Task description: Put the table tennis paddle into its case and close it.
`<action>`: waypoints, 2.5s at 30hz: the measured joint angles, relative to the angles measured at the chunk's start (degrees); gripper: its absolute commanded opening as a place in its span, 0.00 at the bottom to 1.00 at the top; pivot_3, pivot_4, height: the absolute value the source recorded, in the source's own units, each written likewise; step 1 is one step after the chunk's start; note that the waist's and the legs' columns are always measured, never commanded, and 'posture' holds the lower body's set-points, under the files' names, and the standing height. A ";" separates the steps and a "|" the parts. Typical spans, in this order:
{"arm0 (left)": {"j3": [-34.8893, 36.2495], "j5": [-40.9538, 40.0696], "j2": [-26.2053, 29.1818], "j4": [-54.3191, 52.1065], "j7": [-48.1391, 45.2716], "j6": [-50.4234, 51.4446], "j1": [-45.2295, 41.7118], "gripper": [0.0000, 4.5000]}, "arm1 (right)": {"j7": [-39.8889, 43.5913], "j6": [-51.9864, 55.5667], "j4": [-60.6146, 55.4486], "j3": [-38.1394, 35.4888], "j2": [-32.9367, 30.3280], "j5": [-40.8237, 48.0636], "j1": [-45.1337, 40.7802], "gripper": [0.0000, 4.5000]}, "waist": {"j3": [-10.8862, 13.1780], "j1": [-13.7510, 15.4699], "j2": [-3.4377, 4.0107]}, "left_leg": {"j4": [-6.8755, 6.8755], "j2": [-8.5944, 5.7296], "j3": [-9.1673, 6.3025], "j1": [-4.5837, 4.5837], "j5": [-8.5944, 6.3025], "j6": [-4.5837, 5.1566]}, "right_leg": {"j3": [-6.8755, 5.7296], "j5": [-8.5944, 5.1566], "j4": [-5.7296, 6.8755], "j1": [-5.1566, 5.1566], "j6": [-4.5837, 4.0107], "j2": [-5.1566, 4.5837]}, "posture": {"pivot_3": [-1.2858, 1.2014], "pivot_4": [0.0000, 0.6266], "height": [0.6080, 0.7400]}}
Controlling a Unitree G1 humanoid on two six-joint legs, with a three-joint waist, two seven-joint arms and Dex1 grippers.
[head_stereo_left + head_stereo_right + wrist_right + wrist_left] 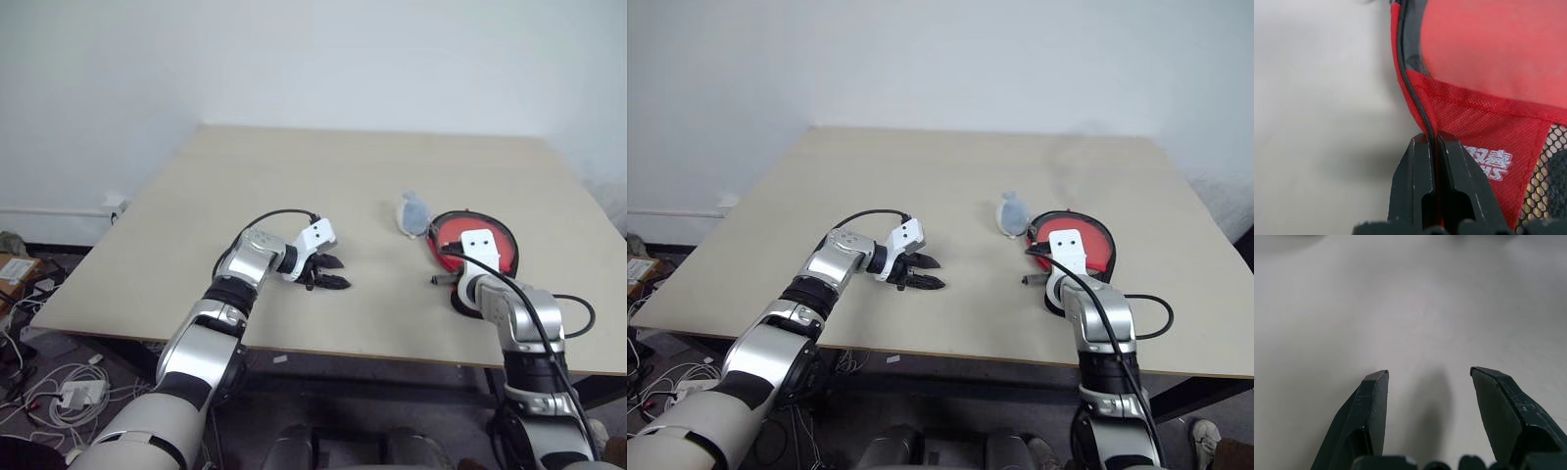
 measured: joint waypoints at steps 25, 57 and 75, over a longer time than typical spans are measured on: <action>-0.16 0.07 0.43 1.38 -1.99 -0.43 -0.46 0.62 | 9.49 15.90 -29.70 -2.53 2.95 20.40 12.29 0.00 | 0.07 0.14 -0.17 | 0.08 0.03 0.04 -0.13 -0.01 -0.01 | -0.01 0.00 -0.03 -0.10 0.01 -0.01 | 0.52 0.00 1.00; 14.39 -11.89 1.59 14.02 -2.10 9.97 -16.54 0.62 | -7.27 -23.79 12.53 -8.21 14.08 10.75 -0.99 0.99 | 0.14 0.06 -0.22 | 0.05 0.01 0.04 -0.17 0.00 -0.01 | 0.00 0.00 0.02 -0.17 0.01 -0.01 | 0.52 0.00 1.00; 10.74 -4.18 -1.83 21.22 8.23 5.64 -11.81 0.62 | -1.28 -28.15 8.97 0.61 10.84 10.87 4.39 0.99 | 0.11 0.08 -0.25 | 0.07 -0.03 0.04 -0.11 0.00 -0.01 | -0.01 0.00 0.01 -0.06 0.01 -0.02 | 0.52 0.00 1.00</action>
